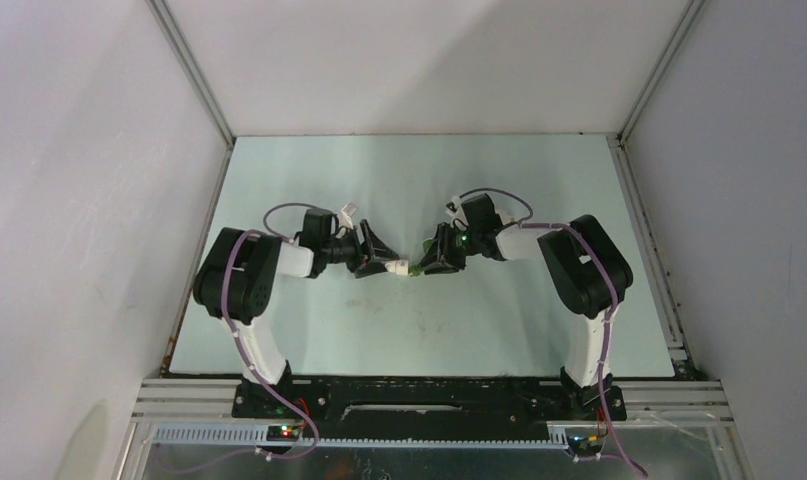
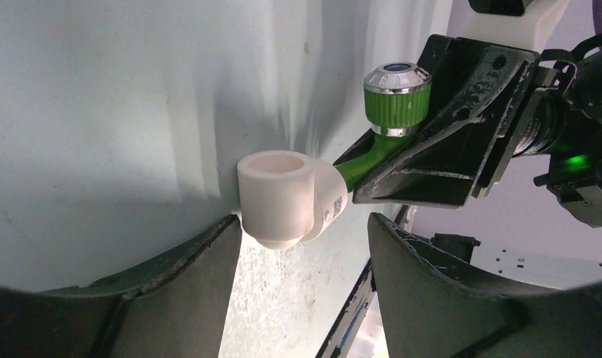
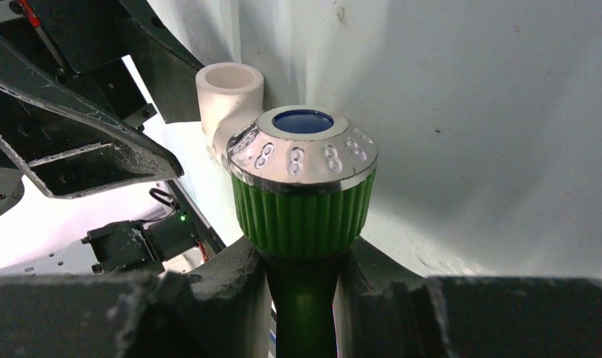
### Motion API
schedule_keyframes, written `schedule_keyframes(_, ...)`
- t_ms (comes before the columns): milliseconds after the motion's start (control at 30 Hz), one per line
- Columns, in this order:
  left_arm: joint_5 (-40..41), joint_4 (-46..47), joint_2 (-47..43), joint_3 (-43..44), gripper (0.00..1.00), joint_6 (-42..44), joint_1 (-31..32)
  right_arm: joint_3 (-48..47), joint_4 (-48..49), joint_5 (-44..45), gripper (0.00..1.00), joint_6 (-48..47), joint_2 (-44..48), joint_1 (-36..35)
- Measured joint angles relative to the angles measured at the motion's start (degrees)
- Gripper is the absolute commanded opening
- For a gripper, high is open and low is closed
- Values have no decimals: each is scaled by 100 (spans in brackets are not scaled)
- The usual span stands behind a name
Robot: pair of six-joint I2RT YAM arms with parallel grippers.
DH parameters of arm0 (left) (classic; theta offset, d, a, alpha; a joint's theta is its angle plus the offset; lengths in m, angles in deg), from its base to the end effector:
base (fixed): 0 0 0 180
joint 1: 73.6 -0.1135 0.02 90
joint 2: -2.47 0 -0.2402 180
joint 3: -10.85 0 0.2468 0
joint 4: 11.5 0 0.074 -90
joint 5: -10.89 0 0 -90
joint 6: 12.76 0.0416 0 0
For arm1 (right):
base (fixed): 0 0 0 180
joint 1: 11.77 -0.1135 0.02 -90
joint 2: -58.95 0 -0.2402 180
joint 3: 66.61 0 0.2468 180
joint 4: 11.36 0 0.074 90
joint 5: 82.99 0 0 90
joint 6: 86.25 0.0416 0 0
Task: Install the water faucets
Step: Adjust the adaptor at the center of the board.
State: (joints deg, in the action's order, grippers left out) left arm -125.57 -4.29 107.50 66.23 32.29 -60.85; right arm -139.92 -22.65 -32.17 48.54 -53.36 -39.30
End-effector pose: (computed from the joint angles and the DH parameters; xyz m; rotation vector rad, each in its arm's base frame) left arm 0.3033 -0.0996 0.0881 -0.2309 2.4473 -1.4216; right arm 0.3167 0.1947 0.0987 0.0612 2.6838 1.3324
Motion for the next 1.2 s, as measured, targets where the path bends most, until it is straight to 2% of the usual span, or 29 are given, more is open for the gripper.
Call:
schedule_keyframes(100,31,186,35,-26,68,-173,72,-2,90,-22,0,70,-57,-55)
schedule_keyframes(233,114,597,199,-26,58,-481,254,-7,240,-122,0,144,-138,-50)
schedule_keyframes(367,136,1023,315,-98,55,-787,409,-7,269,-136,0,170,-153,-33)
schedule_keyframes(400,133,1097,315,-127,56,-833,424,-7,269,-136,0,170,-153,-17)
schedule_keyframes(600,203,1373,321,-219,75,-1093,433,-7,256,-136,0,138,-153,31)
schedule_keyframes(767,345,1423,321,-195,77,-1252,363,-17,243,-133,0,79,-153,39)
schedule_keyframes(967,680,481,254,291,85,-955,269,-20,234,-133,0,28,-153,57)
schedule_keyframes(1200,1412,-1532,-116,1075,88,352,168,-26,227,-129,0,22,-153,151)
